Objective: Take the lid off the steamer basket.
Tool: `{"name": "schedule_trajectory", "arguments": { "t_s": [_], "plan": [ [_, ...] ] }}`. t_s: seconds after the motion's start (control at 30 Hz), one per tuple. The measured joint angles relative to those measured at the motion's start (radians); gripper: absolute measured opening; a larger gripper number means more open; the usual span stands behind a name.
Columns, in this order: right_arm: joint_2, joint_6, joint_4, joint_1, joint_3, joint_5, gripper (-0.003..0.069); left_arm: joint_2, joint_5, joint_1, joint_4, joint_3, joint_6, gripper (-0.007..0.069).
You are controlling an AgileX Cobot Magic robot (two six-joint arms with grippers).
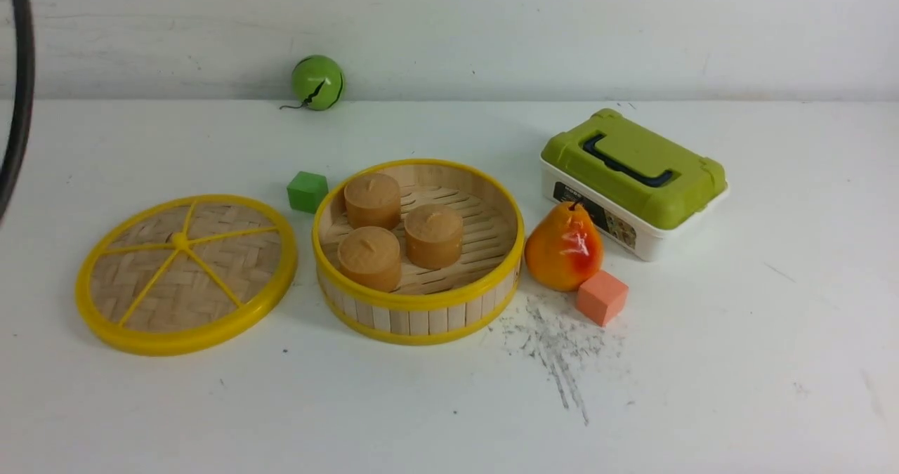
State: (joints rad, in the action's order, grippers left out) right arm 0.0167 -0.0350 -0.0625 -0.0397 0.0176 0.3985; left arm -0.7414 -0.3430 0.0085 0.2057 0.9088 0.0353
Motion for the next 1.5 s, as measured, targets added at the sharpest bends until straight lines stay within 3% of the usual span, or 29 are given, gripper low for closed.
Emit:
{"name": "schedule_trajectory", "arguments": {
  "t_s": [0.27,0.63,0.73,0.9,1.07,1.2,1.5],
  "plan": [
    [0.000,0.000,0.000,0.000,0.000,0.000,0.0240,0.292,-0.048,0.000,0.167,-0.371,0.097,-0.0013],
    [0.000,0.000,0.000,0.000,0.000,0.000,0.0240,0.369,-0.139,0.000,0.179,-0.630,0.099,-0.0013],
    [0.000,0.000,0.000,0.000,0.000,0.000,0.0240,0.411,-0.104,-0.006,0.188,-0.677,0.102,-0.0013],
    [0.000,0.000,0.000,0.000,0.000,0.000,0.0240,0.586,0.097,-0.061,0.198,-0.783,0.162,-0.0013],
    [0.000,0.000,0.000,0.000,0.000,0.000,0.0240,0.745,0.265,-0.111,0.120,-0.885,0.215,-0.0013],
    [0.000,0.000,0.000,0.000,0.000,0.001,0.0240,0.750,0.247,-0.111,0.029,-0.935,0.121,-0.0013],
    [0.000,0.000,0.000,0.000,0.000,0.001,0.0240,0.750,-0.010,-0.111,-0.160,-0.938,-0.177,-0.0013]
  ]
}}
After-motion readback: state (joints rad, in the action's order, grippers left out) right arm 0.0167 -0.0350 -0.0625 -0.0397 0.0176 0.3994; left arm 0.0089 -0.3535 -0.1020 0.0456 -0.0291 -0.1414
